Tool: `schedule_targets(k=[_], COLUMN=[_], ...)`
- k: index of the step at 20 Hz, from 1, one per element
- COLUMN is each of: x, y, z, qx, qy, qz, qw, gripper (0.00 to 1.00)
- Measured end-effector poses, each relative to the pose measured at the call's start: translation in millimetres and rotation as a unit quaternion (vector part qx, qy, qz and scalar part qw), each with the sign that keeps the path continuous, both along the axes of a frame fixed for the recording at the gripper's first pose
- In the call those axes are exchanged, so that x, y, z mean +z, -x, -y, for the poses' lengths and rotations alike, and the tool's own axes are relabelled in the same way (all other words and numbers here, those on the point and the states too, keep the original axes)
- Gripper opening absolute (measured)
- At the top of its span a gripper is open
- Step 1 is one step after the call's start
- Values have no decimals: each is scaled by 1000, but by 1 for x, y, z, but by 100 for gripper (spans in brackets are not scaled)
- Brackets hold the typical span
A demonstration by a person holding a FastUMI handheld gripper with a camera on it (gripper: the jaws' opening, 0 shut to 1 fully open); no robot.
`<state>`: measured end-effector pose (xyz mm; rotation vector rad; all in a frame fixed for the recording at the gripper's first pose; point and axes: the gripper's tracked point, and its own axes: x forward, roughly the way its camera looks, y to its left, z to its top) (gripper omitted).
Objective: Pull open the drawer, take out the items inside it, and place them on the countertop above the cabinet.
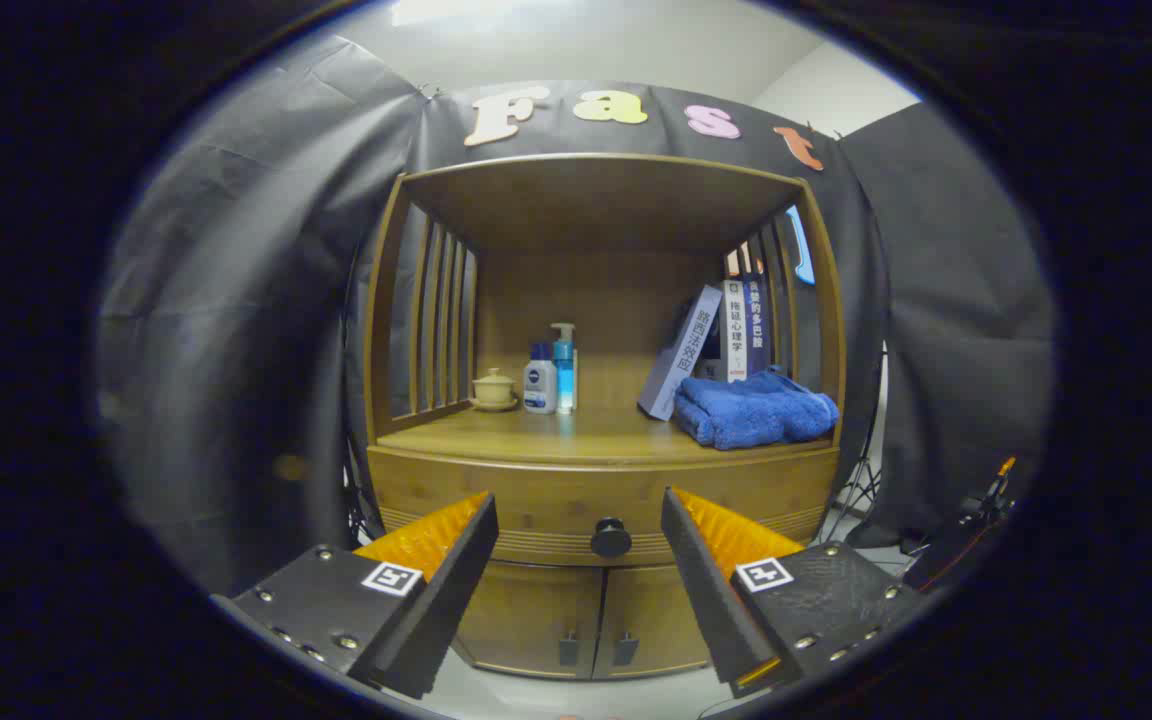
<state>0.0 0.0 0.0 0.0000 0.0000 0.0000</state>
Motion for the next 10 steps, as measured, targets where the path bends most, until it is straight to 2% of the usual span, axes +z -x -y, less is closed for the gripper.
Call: schedule_targets(k=[10], x=[-28], y=[-27], z=[6], qx=[-11], qy=[-5], qz=[-22], qw=[1000], gripper=[98])
